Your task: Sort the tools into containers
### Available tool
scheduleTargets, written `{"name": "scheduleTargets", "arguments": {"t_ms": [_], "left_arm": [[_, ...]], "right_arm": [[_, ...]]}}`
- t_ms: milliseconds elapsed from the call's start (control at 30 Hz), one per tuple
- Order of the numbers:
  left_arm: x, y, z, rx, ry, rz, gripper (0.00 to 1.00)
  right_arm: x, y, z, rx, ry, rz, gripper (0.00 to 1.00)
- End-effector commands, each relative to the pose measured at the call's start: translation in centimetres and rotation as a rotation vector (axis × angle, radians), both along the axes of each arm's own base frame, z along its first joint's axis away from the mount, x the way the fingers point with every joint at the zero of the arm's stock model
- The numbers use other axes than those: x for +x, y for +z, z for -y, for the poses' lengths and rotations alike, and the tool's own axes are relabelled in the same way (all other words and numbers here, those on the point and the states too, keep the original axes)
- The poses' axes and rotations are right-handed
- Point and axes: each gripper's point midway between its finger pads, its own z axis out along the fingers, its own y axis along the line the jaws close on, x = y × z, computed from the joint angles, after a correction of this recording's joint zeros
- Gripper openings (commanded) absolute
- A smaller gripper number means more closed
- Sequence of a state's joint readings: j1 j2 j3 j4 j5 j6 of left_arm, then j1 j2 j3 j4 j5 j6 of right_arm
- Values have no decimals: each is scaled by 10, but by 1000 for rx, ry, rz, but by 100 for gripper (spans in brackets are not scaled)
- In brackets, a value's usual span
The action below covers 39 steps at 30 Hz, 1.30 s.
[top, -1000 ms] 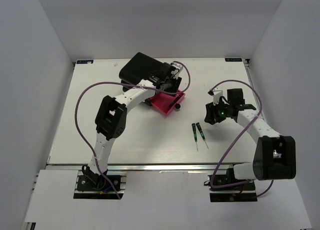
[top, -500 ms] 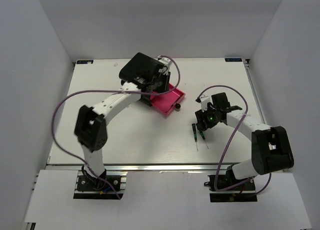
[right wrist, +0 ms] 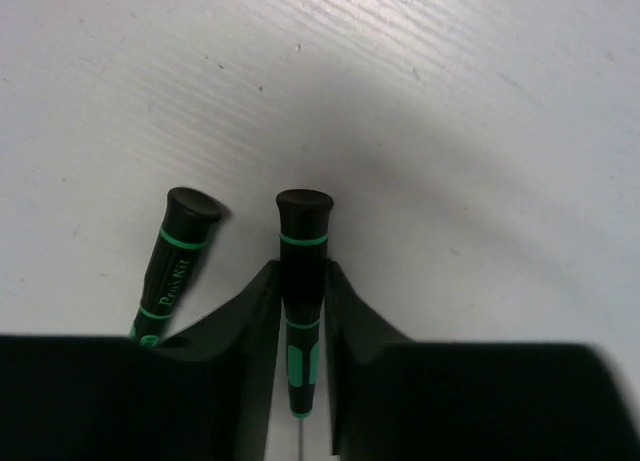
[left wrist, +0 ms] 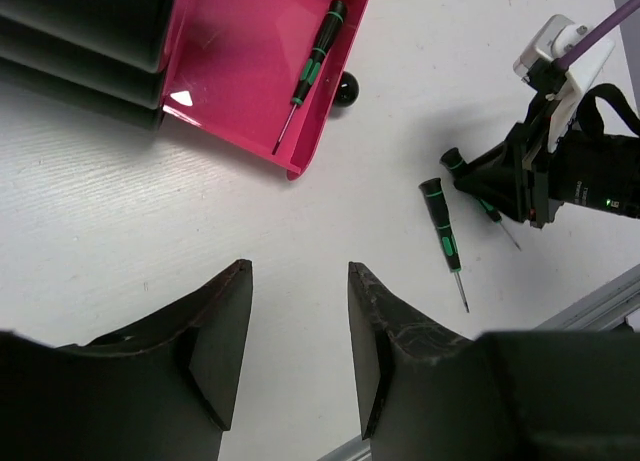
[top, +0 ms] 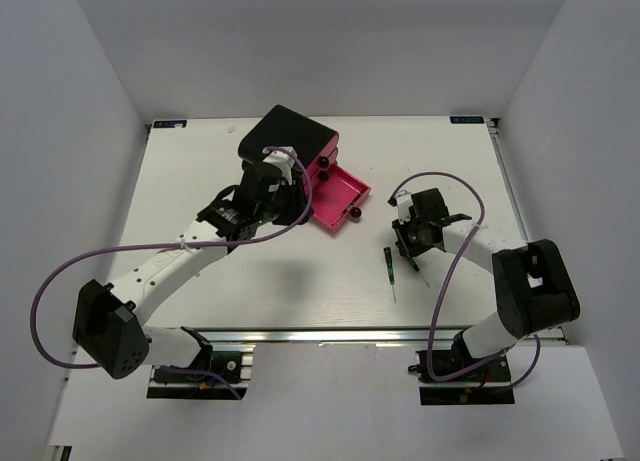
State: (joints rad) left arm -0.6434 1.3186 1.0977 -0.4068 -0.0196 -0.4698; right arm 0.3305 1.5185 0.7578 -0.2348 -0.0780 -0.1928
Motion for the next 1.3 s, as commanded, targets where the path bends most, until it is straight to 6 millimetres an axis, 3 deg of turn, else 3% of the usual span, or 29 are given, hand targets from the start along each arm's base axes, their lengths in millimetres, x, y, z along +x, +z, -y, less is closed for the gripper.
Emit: {"name": "scheduleTargets", "arguments": {"t_ms": [0, 33, 67, 133, 267, 300, 367, 400, 467, 500, 533, 567, 600, 633, 933, 1133, 1167, 1233, 1267], "left_arm": [[-3, 15, -1, -60, 23, 16, 53], [-5, 12, -1, -59, 18, 5, 53], [-7, 9, -1, -56, 16, -4, 54], [-10, 6, -3, -54, 15, -13, 54], [-17, 6, -9, -66, 29, -4, 55], [-18, 5, -9, -70, 29, -5, 55], [-19, 6, -10, -74, 30, -4, 55], [-20, 5, -10, -74, 29, -8, 55], [-21, 5, -10, -75, 30, -10, 55], [-22, 7, -11, -83, 35, -9, 56], [-23, 7, -11, -87, 36, -10, 57], [-23, 7, -11, -95, 41, -8, 57], [-24, 7, -12, -102, 46, -13, 58], [-26, 9, -11, -111, 47, -8, 58], [-36, 9, -14, -138, 79, -22, 59], [-36, 12, 3, -141, 25, -26, 62], [-36, 12, 12, -140, -1, -29, 62], [-35, 12, 20, -136, -22, -27, 62], [-38, 12, 34, -148, -73, -40, 62]], "right_arm": [[-11, -17, 12, -68, -40, -57, 16], [-9, -15, 14, -74, -44, -45, 11], [-4, -7, 16, -69, -49, -19, 0], [7, 9, 15, -42, -47, 17, 0], [48, 66, -10, 58, 19, 146, 0], [66, 90, -28, 120, 40, 178, 0], [80, 112, -54, 180, 68, 180, 0], [96, 132, -75, 253, 62, 175, 0], [107, 147, -101, 341, 48, 141, 0], [111, 140, -115, 391, 45, 83, 0], [124, 157, -130, 468, -22, 80, 0], [127, 149, -145, 481, -49, 53, 0], [135, 148, -148, 472, -107, 71, 0], [138, 155, -163, 511, -162, 68, 0], [160, 124, -189, 582, -427, -5, 0], [166, 106, -195, 570, -452, -8, 36], [165, 104, -195, 564, -442, -5, 48], [166, 107, -193, 566, -433, 0, 52], [165, 112, -194, 582, -414, -7, 53]]}}
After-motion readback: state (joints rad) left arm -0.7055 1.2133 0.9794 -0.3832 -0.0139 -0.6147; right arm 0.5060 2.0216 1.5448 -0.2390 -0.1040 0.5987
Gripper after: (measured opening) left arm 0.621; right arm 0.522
